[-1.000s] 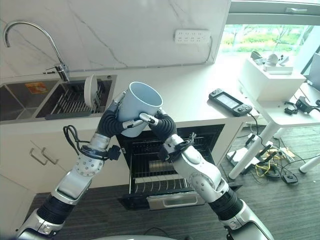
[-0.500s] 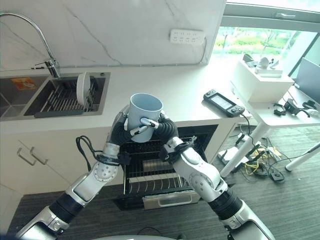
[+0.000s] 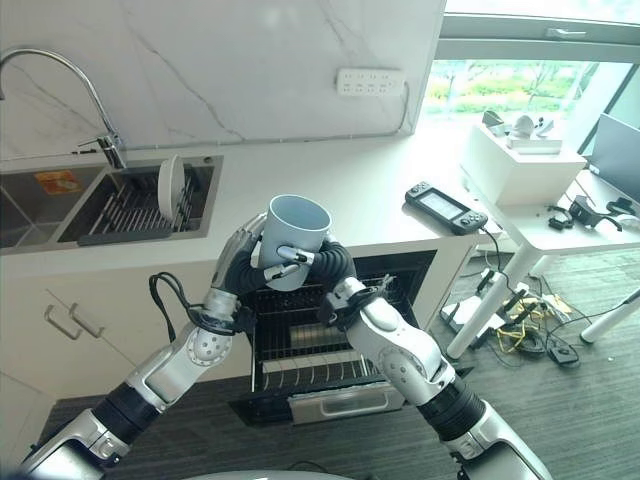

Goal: Place the dishes in the dishwasher.

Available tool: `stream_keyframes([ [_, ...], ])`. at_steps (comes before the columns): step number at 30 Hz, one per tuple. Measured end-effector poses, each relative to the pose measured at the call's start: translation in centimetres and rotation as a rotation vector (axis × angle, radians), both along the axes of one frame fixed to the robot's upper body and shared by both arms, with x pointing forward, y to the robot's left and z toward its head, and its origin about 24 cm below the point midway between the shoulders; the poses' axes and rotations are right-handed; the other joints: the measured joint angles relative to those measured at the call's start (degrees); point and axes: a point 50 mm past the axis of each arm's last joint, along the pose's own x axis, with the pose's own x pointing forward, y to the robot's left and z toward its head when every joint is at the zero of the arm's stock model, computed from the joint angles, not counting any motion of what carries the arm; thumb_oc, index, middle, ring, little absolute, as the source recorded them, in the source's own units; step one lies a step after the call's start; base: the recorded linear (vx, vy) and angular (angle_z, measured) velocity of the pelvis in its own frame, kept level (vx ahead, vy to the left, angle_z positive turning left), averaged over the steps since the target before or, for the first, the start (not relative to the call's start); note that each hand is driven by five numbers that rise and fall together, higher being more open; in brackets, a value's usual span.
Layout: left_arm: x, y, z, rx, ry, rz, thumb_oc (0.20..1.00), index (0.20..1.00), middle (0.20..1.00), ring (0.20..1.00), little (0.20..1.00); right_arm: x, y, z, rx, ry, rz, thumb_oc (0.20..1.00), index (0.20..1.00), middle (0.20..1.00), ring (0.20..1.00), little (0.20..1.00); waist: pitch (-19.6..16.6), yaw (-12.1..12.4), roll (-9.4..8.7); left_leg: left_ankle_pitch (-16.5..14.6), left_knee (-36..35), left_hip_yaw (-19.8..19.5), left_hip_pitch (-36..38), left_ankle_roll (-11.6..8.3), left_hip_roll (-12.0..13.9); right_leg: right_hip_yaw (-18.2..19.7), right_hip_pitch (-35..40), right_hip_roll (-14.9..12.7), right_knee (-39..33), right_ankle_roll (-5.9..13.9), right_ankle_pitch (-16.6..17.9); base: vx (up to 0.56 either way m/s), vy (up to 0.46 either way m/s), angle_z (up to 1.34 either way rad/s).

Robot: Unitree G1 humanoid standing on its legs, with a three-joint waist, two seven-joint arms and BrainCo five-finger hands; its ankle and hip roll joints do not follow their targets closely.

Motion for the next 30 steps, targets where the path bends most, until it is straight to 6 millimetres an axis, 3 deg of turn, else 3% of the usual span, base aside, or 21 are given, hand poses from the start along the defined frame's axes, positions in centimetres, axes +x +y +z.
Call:
stream_keyframes([
  [1,0.0,0.1,0.0,0.011,-0.005,0.001,0.200,0.200,0.200,0.200,0.200,0.0,0.0,0.0,-0.001,0.001,0.001,1.000,1.000,1.000,1.000,1.000,0.0,0.0,-0.01,0.0,0.0,0.0,0.0,0.00,0.0,0.0,0.0,0.0,0.0,0.00,0.0,0.00,0.000,0.00],
  [2,0.0,0.2,0.0,0.019,-0.007,0.002,0.200,0.200,0.200,0.200,0.200,0.0,0.0,0.0,-0.002,0.001,0.001,0.539,0.539,0.539,0.539,0.539,0.0,0.0,-0.03,0.0,0.0,0.1,0.0,0.00,0.0,0.1,0.0,0.0,0.0,0.01,0.0,0.00,0.000,0.00],
  [3,0.0,0.2,0.0,0.026,-0.010,0.004,0.200,0.200,0.200,0.200,0.200,0.0,0.0,0.0,-0.003,0.002,0.003,0.200,0.200,0.200,0.200,0.200,0.0,0.0,-0.04,0.0,0.0,0.1,0.1,0.00,0.0,0.1,0.0,0.0,0.0,0.01,0.0,0.00,0.000,0.00],
  [19,0.2,0.4,0.4,0.049,-0.030,0.002,0.200,0.200,0.200,0.200,0.200,0.1,-0.3,0.0,-0.035,-0.027,-0.014,0.200,0.200,0.200,0.200,0.200,-0.1,0.3,-0.19,0.1,0.0,0.1,-0.1,0.06,0.0,0.1,-0.2,0.0,0.0,-0.02,0.1,-0.01,0.000,0.00],
  [20,0.2,0.4,0.4,0.050,-0.029,0.002,1.000,1.000,1.000,1.000,1.000,0.1,-0.3,0.0,-0.032,-0.029,-0.015,0.200,0.200,0.200,0.200,0.200,-0.1,0.3,-0.18,0.1,0.0,0.1,-0.1,0.06,0.0,0.1,-0.2,0.0,0.0,-0.02,0.1,0.00,0.000,0.00],
  [26,0.3,0.2,0.2,0.063,-0.005,0.000,1.000,1.000,1.000,1.000,1.000,0.2,-0.2,0.6,0.061,-0.066,-0.077,0.200,0.200,0.200,0.200,0.200,-0.2,0.2,-0.01,0.1,0.0,0.1,-0.2,0.06,0.0,0.1,-0.2,-0.1,0.0,-0.01,0.1,0.00,0.000,0.00],
  [30,-0.2,-0.8,-0.6,0.091,0.040,-0.051,1.000,1.000,1.000,1.000,1.000,0.7,-2.0,2.6,0.238,-0.158,-0.252,0.200,0.200,0.200,0.200,0.200,-0.6,0.1,0.71,0.1,0.0,-0.4,-0.3,0.10,0.0,-0.5,0.1,-0.3,0.0,0.03,0.1,0.00,0.012,0.06],
])
